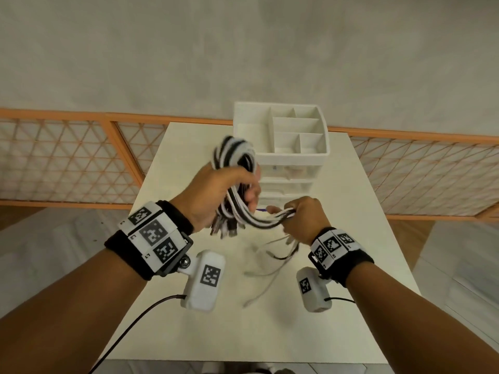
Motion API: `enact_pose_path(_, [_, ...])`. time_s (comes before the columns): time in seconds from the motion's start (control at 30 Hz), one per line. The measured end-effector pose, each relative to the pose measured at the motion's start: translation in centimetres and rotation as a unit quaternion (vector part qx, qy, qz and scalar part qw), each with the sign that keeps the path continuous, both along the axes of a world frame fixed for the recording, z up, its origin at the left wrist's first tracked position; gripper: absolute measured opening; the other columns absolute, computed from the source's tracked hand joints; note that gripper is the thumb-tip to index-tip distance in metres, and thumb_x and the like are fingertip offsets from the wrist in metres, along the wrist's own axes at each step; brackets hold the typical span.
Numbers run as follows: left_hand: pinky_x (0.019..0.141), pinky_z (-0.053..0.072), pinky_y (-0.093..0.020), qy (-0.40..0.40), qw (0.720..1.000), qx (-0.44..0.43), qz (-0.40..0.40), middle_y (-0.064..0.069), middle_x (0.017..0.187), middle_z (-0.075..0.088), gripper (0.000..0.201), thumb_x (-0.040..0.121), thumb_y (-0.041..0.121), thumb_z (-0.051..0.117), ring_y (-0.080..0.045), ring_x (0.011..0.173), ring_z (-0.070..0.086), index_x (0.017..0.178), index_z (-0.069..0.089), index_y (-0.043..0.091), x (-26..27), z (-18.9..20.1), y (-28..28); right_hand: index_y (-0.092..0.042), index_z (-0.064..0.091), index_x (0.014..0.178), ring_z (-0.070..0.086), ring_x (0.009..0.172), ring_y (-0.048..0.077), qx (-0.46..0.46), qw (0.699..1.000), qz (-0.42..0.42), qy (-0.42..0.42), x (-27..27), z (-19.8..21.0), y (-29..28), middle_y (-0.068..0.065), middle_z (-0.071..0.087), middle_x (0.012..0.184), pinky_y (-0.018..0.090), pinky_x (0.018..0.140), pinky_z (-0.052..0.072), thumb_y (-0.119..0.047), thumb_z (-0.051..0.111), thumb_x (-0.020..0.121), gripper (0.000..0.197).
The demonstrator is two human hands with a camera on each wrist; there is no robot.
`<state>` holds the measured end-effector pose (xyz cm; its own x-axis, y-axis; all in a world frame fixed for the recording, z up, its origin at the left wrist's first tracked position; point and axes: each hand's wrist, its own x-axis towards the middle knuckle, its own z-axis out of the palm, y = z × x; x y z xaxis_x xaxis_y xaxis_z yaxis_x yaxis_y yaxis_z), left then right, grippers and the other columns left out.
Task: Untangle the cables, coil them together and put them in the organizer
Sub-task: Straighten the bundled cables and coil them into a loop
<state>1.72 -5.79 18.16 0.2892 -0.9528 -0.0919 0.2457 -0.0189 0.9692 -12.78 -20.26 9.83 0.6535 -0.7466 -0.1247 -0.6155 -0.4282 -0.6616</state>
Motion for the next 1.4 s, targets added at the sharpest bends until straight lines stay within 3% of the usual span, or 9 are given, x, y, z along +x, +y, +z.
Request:
enact_pose_path(0.23, [0.063, 0.048, -0.036, -0.187, 0.969, 0.158, 0.022, -0.009, 0.06, 0.056, 0.028, 0.089, 0.024, 0.067, -0.024, 0.056, 0.055, 0.066, 0.057, 0.011, -2.8, -2.3, -1.4, -0.017, 0.052, 0.068, 0.044, 0.069, 0.028, -0.241, 0.962, 0.074, 0.109, -0.1, 3.1, 0.8, -0.002, 0.046, 0.058, 0.028, 0.057, 0.029, -0.015, 0.057, 0.077, 0.011])
enact_pose_path(0.37, [0.079, 0.058, -0.035, -0.231, 0.948, 0.213, 0.039, 0.004, 0.083, 0.075, 0.02, 0.079, 0.041, 0.077, -0.017, 0.078, 0.071, 0.087, 0.073, 0.023, -3.6, -3.5, -2.3, -0.022, 0.042, 0.061, 0.046, 0.067, 0.025, -0.204, 0.97, 0.103, 0.08, 0.2, 4.0, 1.2, -0.001, 0.052, 0.063, 0.028, 0.059, 0.035, -0.016, 0.056, 0.071, 0.019])
enact_pose_path(0.57, [0.092, 0.056, -0.045, -0.203, 0.961, 0.185, -0.041, -0.011, 0.101, 0.074, 0.031, 0.077, 0.009, 0.078, -0.027, 0.099, 0.071, 0.105, 0.068, 0.017, -3.3, -2.7, -2.0, -0.017, 0.048, 0.057, 0.051, 0.058, 0.028, -0.137, 0.986, 0.088, -0.028, 0.3, 3.5, 0.3, 0.001, 0.052, 0.054, 0.027, 0.053, 0.035, -0.008, 0.055, 0.066, 0.015])
enact_pose_path(0.77, [0.087, 0.057, -0.05, -0.259, 0.952, 0.158, 0.05, -0.004, 0.087, 0.074, 0.023, 0.072, 0.012, 0.069, -0.024, 0.086, 0.072, 0.092, 0.065, 0.023, -3.0, -3.8, -1.9, -0.012, 0.06, 0.072, 0.052, 0.059, 0.016, -0.148, 0.98, 0.123, -0.055, -0.7, 5.3, -0.6, -0.004, 0.056, 0.06, 0.024, 0.054, 0.037, -0.02, 0.075, 0.081, 0.02])
enact_pose_path(0.87, [0.087, 0.058, -0.049, -0.235, 0.95, 0.142, 0.152, -0.001, 0.08, 0.076, 0.018, 0.076, 0.01, 0.071, -0.024, 0.083, 0.073, 0.09, 0.069, 0.02, -1.1, -3.9, -1.6, -0.012, 0.062, 0.079, 0.058, 0.059, 0.013, -0.042, 0.988, 0.125, -0.086, -2.5, 5.6, -1.7, 0.002, 0.064, 0.067, 0.025, 0.059, 0.046, -0.042, 0.067, 0.092, 0.033])
enact_pose_path(1.03, [0.078, 0.061, -0.047, -0.203, 0.951, 0.118, 0.201, 0.002, 0.071, 0.071, 0.011, 0.086, 0.023, 0.069, -0.023, 0.068, 0.07, 0.093, 0.066, 0.016, -1.1, -4.0, -2.1, -0.013, 0.065, 0.091, 0.061, 0.068, 0.008, -0.031, 0.978, 0.087, -0.185, -2.6, 2.9, -0.3, -0.008, 0.066, 0.072, 0.023, 0.068, 0.049, -0.033, 0.054, 0.102, 0.025])
enact_pose_path(1.13, [0.069, 0.058, -0.034, -0.172, 0.967, 0.102, 0.159, 0.017, 0.073, 0.068, 0.04, 0.08, 0.06, 0.07, -0.008, 0.065, 0.064, 0.1, 0.065, 0.026, -2.4, -4.2, -2.4, -0.012, 0.07, 0.098, 0.059, 0.065, 0.003, -0.06, 0.962, 0.023, -0.266, -1.2, 1.8, 1.5, -0.006, 0.065, 0.071, 0.014, 0.063, 0.045, -0.024, 0.055, 0.102, 0.02])
enact_pose_path(1.23, [0.085, 0.059, -0.036, -0.107, 0.972, 0.116, 0.175, 0.006, 0.099, 0.075, 0.082, 0.057, 0.076, 0.078, -0.011, 0.088, 0.071, 0.114, 0.064, 0.019, -3.3, -4.4, -3.0, -0.005, 0.068, 0.092, 0.056, 0.064, 0.012, -0.118, 0.937, 0.03, -0.327, 0.3, 1.5, 3.6, 0.002, 0.064, 0.072, 0.022, 0.06, 0.044, -0.012, 0.049, 0.1, 0.022])
enact_pose_path(1.4, [0.078, 0.061, -0.041, 0.027, 0.97, 0.078, 0.229, -0.012, 0.098, 0.075, 0.057, 0.075, 0.034, 0.084, -0.021, 0.087, 0.076, 0.115, 0.06, 0.002, -3.8, -4.0, -3.3, -0.004, 0.063, 0.121, 0.058, 0.099, 0.025, -0.174, 0.942, 0.122, -0.26, 1.1, 0.4, 5.8, 0.011, 0.058, 0.119, 0.043, 0.081, 0.052, -0.017, 0.041, 0.101, 0.033])
